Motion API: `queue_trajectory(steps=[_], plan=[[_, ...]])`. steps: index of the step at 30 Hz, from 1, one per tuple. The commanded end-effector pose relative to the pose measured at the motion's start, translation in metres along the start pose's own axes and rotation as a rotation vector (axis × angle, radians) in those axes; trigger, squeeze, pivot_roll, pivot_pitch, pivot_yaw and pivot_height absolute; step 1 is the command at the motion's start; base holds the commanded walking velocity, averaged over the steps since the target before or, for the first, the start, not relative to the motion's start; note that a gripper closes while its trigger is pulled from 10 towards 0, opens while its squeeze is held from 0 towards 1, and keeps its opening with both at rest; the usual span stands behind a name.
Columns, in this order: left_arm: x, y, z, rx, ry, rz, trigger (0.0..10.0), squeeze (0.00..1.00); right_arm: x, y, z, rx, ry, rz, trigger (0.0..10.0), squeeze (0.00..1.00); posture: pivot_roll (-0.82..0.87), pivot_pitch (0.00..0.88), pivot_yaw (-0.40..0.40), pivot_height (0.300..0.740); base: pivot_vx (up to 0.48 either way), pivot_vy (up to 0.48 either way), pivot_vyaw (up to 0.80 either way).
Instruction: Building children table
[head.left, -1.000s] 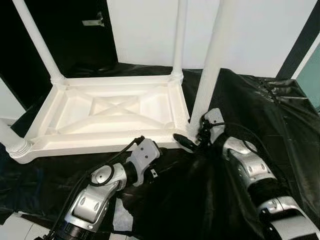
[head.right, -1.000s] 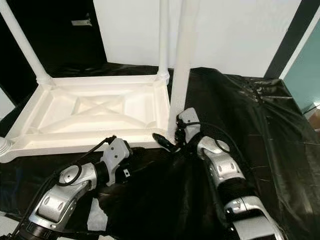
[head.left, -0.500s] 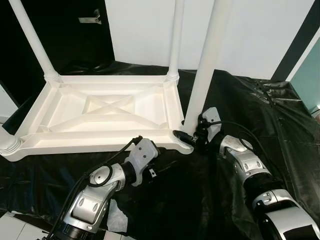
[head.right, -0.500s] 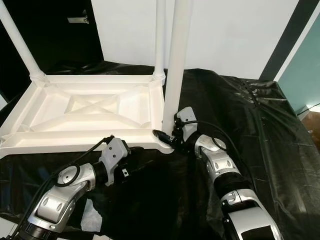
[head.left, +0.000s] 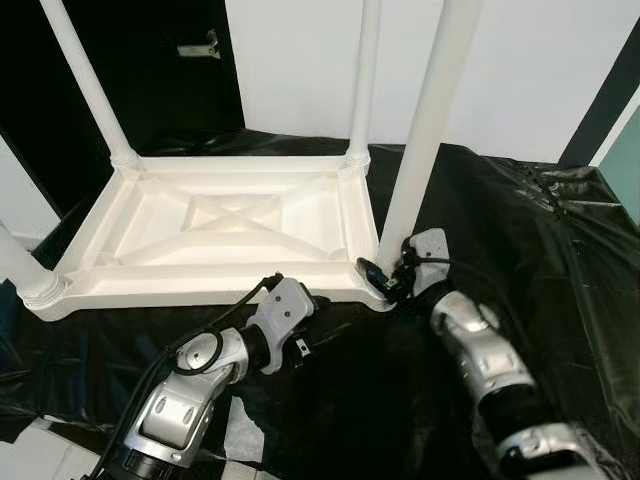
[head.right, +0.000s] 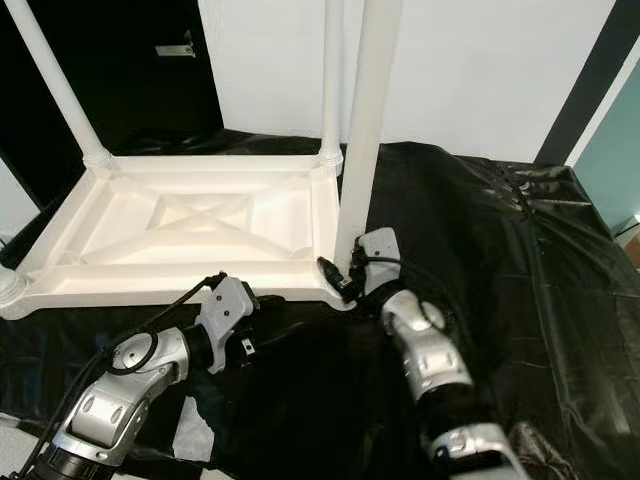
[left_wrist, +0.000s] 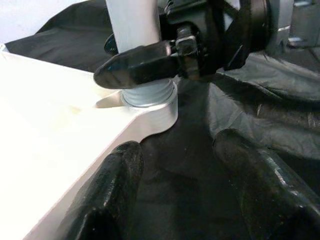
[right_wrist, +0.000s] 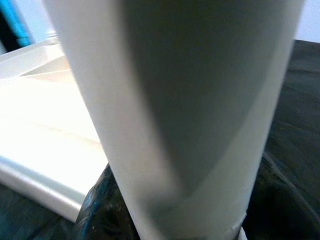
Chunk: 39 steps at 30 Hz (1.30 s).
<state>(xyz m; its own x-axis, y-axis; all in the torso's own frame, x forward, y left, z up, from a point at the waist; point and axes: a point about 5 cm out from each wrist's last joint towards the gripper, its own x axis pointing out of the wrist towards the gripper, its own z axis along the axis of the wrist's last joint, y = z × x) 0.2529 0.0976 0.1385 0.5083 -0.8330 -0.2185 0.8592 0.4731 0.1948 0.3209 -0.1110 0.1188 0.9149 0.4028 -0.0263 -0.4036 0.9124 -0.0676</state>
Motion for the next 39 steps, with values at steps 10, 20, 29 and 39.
queue_trajectory(steps=[10, 20, 29, 39], plan=[[0.005, -0.001, 0.003, 0.012, 0.003, -0.033, 10.0, 0.00, 0.000, 0.025, 0.001, 0.052, -0.021, -0.307, 10.0, 0.00, -0.01, 0.000, 0.007, 0.740, 0.000, 0.000, 0.00], [0.005, 0.000, 0.004, 0.009, 0.000, -0.016, 10.0, 0.00, -0.005, 0.026, 0.000, 0.058, 0.006, -0.304, 10.0, 0.00, 0.01, 0.000, -0.011, 0.740, 0.000, 0.000, 0.00], [0.002, -0.001, 0.002, -0.001, 0.002, 0.005, 10.0, 0.00, -0.022, 0.000, 0.007, 0.023, -0.078, -0.192, 10.0, 1.00, 0.02, 0.000, -0.027, 0.740, 0.000, 0.000, 0.00], [0.002, 0.000, 0.000, -0.008, 0.000, 0.019, 10.0, 0.00, -0.043, -0.030, 0.000, -0.001, -0.036, 0.122, 10.0, 0.00, 0.01, 0.000, -0.031, 0.740, 0.000, 0.000, 0.00]])
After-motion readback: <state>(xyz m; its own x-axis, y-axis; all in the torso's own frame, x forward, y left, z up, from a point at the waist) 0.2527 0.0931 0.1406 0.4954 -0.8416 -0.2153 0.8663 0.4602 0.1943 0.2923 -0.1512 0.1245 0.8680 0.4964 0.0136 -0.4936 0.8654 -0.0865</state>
